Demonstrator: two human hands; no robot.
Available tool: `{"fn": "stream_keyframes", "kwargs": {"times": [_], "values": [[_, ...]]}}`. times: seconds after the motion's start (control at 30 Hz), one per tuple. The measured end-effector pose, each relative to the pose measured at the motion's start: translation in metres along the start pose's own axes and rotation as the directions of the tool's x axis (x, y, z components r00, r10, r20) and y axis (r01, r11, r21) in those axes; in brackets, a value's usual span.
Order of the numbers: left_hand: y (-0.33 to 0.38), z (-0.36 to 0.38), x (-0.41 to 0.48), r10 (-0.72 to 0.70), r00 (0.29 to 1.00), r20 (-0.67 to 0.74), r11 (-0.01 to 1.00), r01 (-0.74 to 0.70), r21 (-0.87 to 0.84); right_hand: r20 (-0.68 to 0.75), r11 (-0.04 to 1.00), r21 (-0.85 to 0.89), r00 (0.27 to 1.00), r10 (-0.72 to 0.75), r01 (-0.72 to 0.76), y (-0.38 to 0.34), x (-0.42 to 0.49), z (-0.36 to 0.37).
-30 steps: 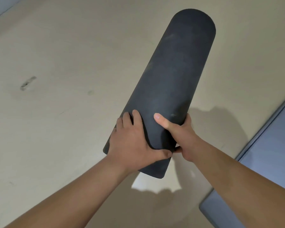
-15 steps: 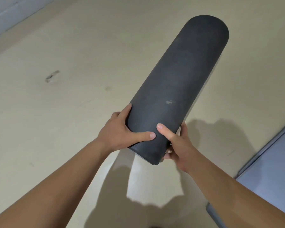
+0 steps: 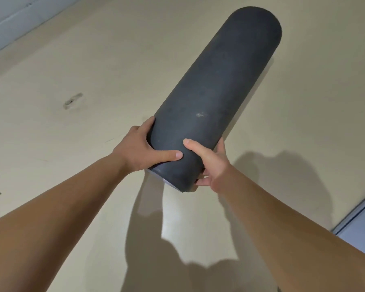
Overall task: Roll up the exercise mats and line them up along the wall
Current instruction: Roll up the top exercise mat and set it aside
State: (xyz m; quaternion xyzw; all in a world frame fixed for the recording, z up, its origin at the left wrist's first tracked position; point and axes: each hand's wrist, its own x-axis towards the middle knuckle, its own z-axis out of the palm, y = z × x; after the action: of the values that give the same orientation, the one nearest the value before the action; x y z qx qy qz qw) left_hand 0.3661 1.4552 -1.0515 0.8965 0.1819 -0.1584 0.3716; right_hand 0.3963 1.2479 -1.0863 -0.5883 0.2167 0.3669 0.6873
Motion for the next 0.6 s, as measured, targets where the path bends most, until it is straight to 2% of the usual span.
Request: {"fn": "stream_keyframes", "kwargs": {"times": [0.07, 0.1, 0.13, 0.2, 0.27, 0.33, 0.47, 0.6], "values": [[0.017, 0.01, -0.006, 0.035, 0.992, -0.117, 0.97, -0.006, 0.242, -0.006, 0.997, -0.081, 1.0, -0.02, 0.019, -0.009, 0.0, -0.004], [0.026, 0.019, -0.011, 0.099, 0.98, -0.172, 0.929, -0.029, 0.37, -0.023, 0.993, -0.109, 0.999, -0.034, 0.031, -0.011, 0.002, -0.005], [0.036, 0.028, -0.017, 0.147, 0.973, -0.177, 0.886, -0.05, 0.461, -0.038, 0.99, -0.131, 0.998, -0.048, 0.042, -0.012, 0.002, -0.006], [0.046, 0.048, -0.022, 0.126, 0.985, -0.121, 0.83, -0.038, 0.556, -0.057, 0.988, -0.143, 0.996, -0.062, 0.053, -0.012, 0.001, -0.007], [0.043, 0.059, -0.019, 0.054, 0.99, -0.128, 0.809, 0.031, 0.586, -0.054, 0.988, -0.144, 0.996, -0.07, 0.062, -0.013, 0.0, -0.01], [0.039, 0.06, -0.012, 0.044, 0.986, -0.162, 0.818, 0.058, 0.572, -0.052, 0.981, -0.184, 0.996, -0.077, 0.066, -0.015, 0.0, -0.016], [0.038, 0.044, -0.008, 0.057, 0.985, -0.163, 0.842, 0.04, 0.538, -0.035, 0.982, -0.184, 0.999, -0.037, 0.03, -0.011, 0.0, -0.013], [0.033, 0.026, 0.001, 0.034, 0.993, -0.114, 0.86, 0.029, 0.51, -0.038, 0.99, -0.109, 0.994, -0.098, 0.094, -0.004, 0.014, 0.007]]}}
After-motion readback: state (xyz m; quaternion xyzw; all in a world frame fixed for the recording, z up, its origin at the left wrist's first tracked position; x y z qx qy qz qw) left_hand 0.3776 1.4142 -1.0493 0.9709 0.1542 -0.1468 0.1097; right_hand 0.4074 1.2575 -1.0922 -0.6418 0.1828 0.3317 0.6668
